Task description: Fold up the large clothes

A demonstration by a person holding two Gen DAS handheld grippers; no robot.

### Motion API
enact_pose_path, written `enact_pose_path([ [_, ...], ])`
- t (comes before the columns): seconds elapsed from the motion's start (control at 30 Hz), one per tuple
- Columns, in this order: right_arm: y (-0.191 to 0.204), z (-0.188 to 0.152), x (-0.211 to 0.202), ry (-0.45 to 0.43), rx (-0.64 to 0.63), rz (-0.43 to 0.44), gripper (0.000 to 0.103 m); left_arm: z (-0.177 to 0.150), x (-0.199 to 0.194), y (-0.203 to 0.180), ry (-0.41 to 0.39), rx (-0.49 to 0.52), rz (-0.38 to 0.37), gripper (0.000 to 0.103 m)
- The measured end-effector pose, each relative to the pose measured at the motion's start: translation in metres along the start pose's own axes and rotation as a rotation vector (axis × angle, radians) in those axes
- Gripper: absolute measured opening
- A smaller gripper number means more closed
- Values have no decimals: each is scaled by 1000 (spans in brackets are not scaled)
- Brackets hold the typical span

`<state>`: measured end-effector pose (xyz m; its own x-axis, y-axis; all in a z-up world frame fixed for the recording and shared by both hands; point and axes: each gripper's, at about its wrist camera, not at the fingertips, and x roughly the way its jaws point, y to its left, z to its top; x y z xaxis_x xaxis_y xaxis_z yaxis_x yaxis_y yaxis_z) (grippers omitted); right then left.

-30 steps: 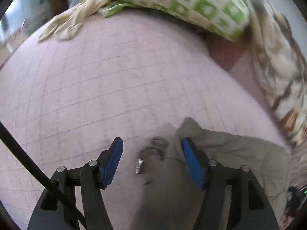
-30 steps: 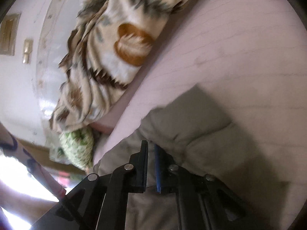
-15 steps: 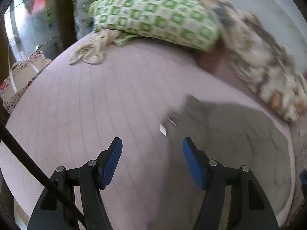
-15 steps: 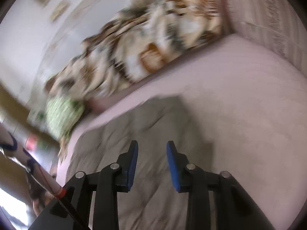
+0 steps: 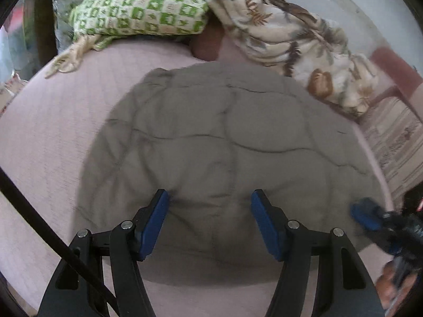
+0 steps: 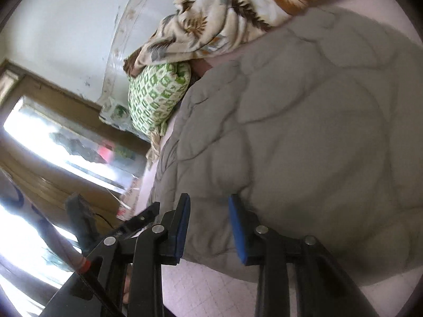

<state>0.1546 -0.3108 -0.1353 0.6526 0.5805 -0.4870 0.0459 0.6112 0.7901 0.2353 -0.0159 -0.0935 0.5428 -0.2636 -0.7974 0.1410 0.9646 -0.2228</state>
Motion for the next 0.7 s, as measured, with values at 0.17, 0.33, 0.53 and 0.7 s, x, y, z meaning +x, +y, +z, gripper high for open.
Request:
enact_pose_path([
  [0.17, -53, 10, -67, -126, 66, -112, 30, 2, -4, 55, -15, -33, 97, 64],
  [0.33, -115, 11, -142, -261, 219, -144, 30, -6, -3, 124, 24, -187, 14, 76],
  [0.53, -115, 2, -200, -330, 234, -310, 38, -8, -26, 124, -31, -179, 100, 76],
  [0.7, -61, -17, -203, -313, 67, -416, 42, -14, -69, 105, -114, -99, 208, 76],
])
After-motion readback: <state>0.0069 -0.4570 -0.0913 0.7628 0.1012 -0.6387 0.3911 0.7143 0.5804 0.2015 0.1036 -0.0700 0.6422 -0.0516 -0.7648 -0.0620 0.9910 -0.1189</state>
